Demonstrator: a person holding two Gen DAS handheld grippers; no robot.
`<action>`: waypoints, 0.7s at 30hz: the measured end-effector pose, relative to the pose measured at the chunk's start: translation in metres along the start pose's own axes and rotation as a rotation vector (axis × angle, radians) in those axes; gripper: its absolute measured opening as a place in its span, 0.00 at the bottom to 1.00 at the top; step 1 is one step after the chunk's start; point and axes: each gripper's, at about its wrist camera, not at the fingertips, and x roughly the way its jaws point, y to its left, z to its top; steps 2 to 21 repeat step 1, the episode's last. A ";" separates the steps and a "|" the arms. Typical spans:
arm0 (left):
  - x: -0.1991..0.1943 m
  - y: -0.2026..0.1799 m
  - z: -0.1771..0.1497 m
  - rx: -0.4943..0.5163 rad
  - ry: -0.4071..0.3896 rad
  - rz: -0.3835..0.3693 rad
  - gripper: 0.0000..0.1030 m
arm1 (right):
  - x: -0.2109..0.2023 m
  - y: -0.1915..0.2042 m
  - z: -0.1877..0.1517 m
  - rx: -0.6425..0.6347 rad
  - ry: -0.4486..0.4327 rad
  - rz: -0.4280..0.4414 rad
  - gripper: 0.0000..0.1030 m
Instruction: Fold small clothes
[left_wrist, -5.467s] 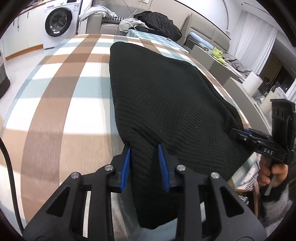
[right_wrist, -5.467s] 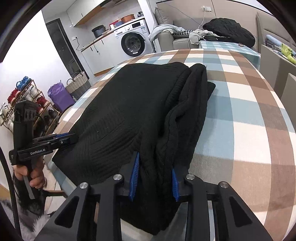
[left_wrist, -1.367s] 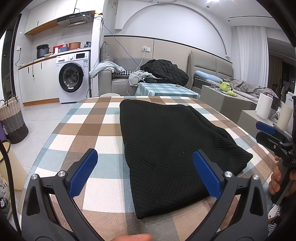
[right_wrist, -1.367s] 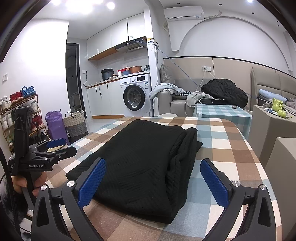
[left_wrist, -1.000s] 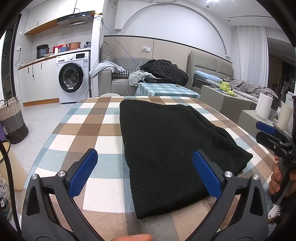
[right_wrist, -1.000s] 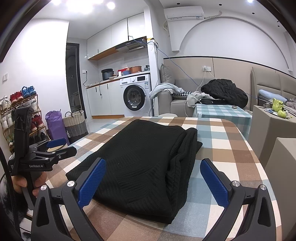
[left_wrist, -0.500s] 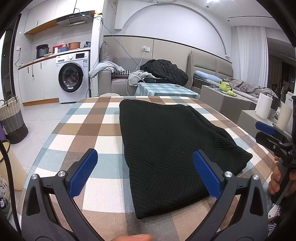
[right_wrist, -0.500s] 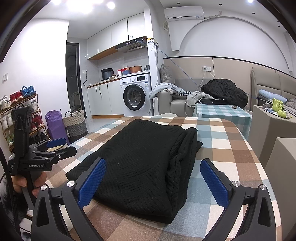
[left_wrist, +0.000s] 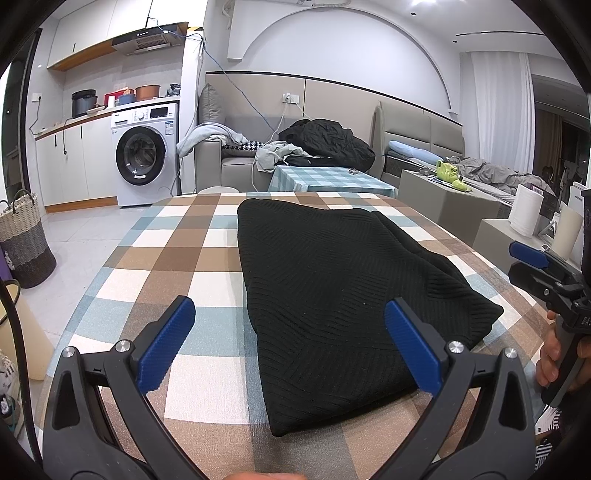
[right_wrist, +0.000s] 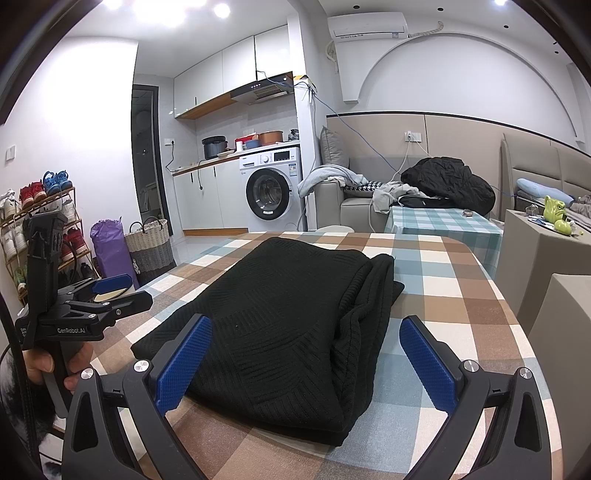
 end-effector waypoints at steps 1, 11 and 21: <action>0.000 0.000 0.000 0.000 0.000 -0.002 0.99 | 0.000 0.001 0.000 0.000 0.000 0.000 1.00; 0.000 0.000 0.000 0.000 0.000 -0.002 0.99 | 0.000 0.001 0.000 0.000 0.000 0.000 1.00; 0.000 0.000 0.000 0.000 0.000 -0.002 0.99 | 0.000 0.001 0.000 0.000 0.000 0.000 1.00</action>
